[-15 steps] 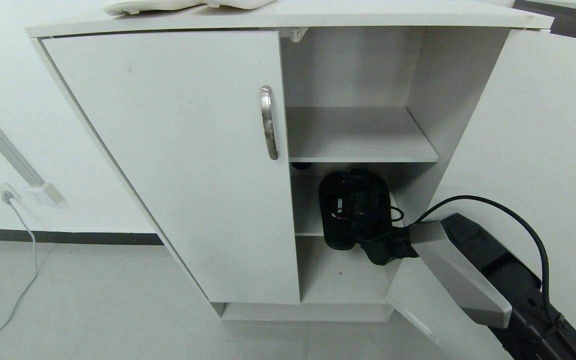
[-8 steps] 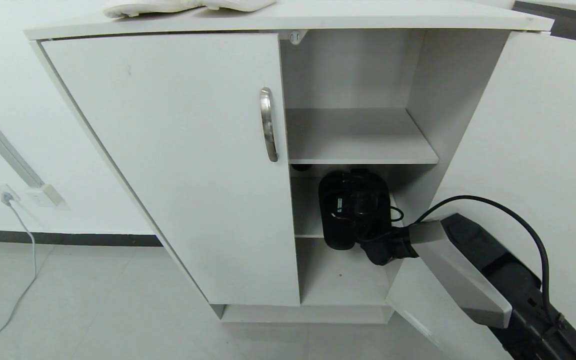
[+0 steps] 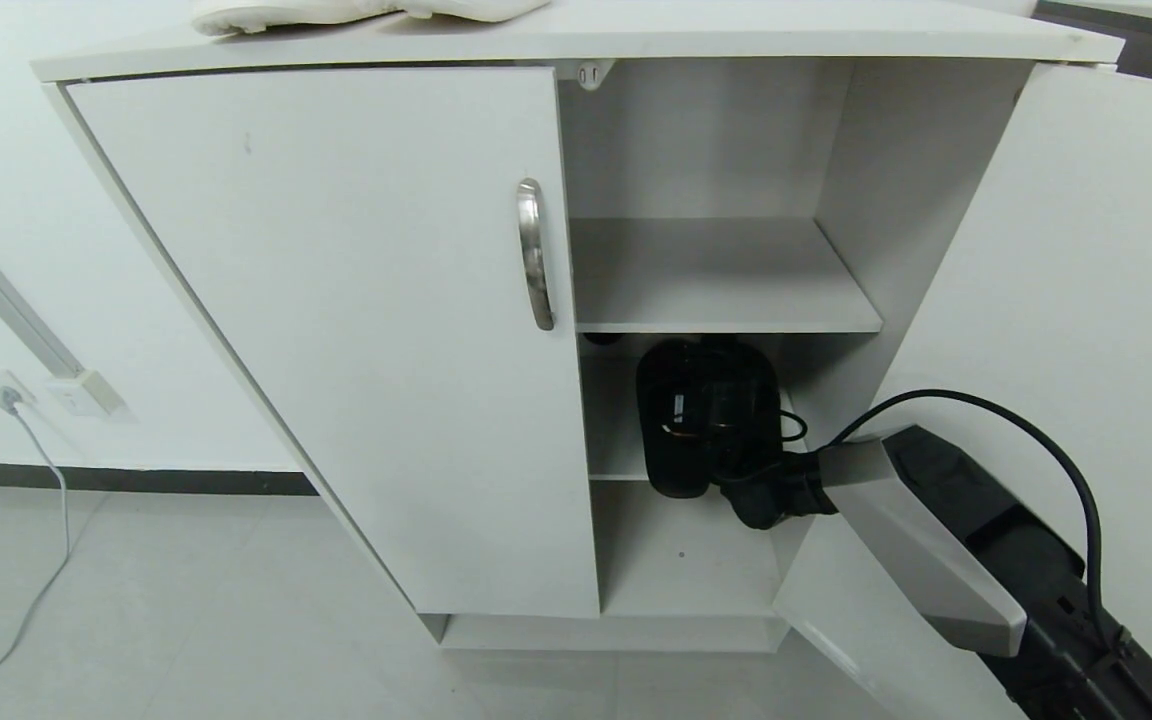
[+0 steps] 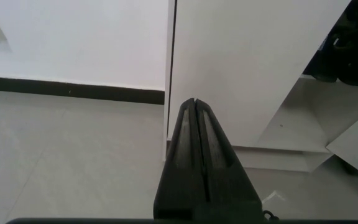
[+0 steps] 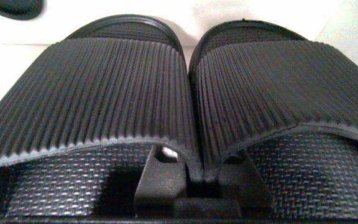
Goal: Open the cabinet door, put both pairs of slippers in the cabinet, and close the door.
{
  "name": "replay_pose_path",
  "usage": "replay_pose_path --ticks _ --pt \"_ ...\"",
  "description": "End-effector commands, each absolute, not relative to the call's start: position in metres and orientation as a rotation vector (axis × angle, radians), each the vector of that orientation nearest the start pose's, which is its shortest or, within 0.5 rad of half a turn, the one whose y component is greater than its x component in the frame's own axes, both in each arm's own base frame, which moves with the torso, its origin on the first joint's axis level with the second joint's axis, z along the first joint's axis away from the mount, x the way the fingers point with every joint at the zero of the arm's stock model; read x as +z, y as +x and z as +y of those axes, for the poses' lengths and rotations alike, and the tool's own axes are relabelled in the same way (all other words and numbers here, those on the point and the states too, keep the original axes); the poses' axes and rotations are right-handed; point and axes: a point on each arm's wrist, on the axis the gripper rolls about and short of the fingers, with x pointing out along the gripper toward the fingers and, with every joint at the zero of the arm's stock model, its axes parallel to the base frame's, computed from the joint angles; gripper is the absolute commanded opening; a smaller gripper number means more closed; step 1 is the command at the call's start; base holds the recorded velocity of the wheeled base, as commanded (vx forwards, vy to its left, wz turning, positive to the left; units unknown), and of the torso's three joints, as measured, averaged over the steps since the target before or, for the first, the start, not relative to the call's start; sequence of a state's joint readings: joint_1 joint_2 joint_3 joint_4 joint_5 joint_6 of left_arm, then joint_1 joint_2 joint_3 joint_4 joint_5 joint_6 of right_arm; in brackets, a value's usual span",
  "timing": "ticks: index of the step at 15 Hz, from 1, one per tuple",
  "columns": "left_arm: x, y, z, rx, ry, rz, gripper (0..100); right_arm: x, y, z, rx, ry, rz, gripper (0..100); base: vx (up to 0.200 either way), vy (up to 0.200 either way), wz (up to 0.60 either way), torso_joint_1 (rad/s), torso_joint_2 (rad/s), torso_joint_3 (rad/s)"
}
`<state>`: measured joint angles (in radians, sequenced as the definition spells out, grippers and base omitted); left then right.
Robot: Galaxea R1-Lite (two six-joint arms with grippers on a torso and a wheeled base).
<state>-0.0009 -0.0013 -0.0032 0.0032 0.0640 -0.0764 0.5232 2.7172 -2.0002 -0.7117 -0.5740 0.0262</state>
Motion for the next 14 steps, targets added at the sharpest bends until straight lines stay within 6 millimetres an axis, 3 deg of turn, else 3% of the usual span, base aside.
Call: replay_pose_path --ticks 1,5,6,14 --pt "0.076 -0.023 0.001 0.064 -0.077 -0.002 0 0.063 0.486 0.265 -0.052 0.021 0.007 0 0.0 0.0 0.0 0.0 0.0 0.0" --pt "0.076 -0.023 0.001 0.066 -0.077 -0.003 0 0.061 0.487 0.265 -0.052 0.023 0.011 0 0.0 0.0 0.0 0.0 0.0 0.0" --pt "0.076 -0.023 0.002 0.064 -0.077 -0.002 0 0.06 0.487 0.265 -0.054 0.023 0.013 100 0.0 0.0 0.0 0.0 0.0 0.0" --pt "0.076 -0.023 0.001 0.066 -0.077 -0.003 0 0.069 0.473 0.261 -0.031 0.008 0.038 100 0.0 0.0 0.0 0.0 0.0 0.0"
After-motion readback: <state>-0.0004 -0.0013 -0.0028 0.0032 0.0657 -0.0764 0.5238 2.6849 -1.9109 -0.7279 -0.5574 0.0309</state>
